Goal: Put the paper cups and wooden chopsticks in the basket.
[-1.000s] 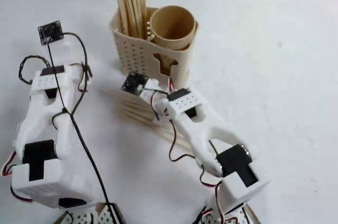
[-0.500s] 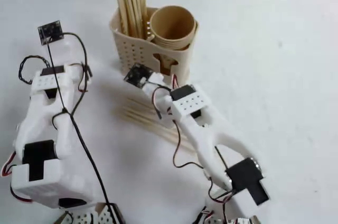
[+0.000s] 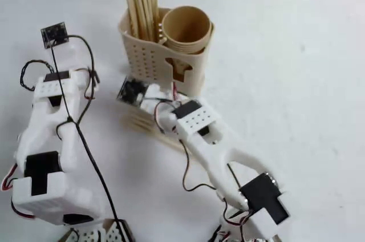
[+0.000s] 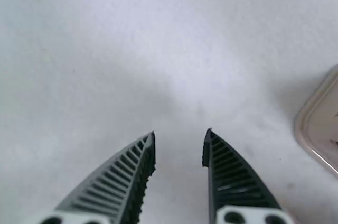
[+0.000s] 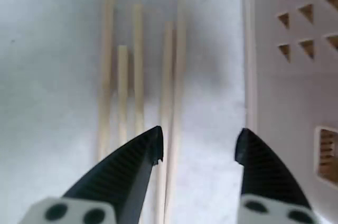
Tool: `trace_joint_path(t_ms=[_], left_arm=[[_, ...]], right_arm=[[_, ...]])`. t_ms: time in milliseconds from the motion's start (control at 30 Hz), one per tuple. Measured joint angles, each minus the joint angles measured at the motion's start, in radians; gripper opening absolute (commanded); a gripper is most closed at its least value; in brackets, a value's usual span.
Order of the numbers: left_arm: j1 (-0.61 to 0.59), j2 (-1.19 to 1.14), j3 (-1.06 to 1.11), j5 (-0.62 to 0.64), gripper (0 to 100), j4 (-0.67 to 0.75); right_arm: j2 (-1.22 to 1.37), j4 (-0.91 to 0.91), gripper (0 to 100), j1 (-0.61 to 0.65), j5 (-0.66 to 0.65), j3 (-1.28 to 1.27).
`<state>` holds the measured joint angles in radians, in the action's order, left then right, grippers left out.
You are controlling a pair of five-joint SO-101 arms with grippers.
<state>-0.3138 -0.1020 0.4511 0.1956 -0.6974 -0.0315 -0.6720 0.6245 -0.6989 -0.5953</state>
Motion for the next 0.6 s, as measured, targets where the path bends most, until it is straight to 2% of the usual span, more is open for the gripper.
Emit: trace_joint_path(t_ms=[267,367,500,600], left_arm=[[0.000,0.000,0.000,0.000,17,0.000],[0.000,0.000,0.000,0.000,17,0.000],[0.000,0.000,0.000,0.000,17,0.000],[0.000,0.000,0.000,0.000,17,0.000]], right_arm=[[0.141,0.084,24.5,0.006,-0.014,0.000],[0.181,0.112,18.1,0.003,-0.014,0.005],[0.187,0.114,2.4,0.003,-0.014,0.014],[0.187,0.112,3.0,0.003,-0.014,0.014]])
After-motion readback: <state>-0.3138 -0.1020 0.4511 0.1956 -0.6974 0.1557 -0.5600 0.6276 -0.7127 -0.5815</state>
